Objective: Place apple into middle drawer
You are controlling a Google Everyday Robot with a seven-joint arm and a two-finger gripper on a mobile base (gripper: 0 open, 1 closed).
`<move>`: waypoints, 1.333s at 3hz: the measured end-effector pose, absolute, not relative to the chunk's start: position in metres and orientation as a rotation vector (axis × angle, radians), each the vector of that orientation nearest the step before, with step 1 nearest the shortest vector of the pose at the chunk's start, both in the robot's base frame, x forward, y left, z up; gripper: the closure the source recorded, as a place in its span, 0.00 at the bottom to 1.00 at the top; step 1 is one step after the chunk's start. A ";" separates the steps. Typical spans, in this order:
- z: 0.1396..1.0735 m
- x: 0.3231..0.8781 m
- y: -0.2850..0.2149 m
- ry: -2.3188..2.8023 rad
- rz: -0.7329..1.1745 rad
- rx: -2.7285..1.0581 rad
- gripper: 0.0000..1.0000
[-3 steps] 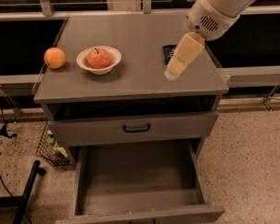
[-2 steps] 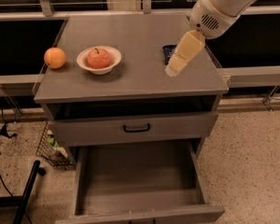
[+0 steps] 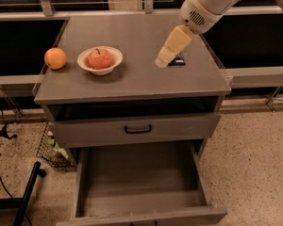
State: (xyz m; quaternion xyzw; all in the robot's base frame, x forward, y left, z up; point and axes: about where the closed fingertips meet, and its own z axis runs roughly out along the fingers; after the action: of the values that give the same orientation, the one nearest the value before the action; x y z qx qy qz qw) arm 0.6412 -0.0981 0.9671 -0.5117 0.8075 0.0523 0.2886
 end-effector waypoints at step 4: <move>0.959 0.721 -0.010 2.008 0.366 -1.425 0.00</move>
Offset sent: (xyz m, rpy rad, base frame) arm 0.0898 0.0690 0.0121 0.1200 -0.0316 0.1033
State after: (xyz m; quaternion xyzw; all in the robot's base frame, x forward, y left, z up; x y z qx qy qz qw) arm 0.7207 -0.0097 0.9589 -0.5423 0.7641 0.1391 0.3205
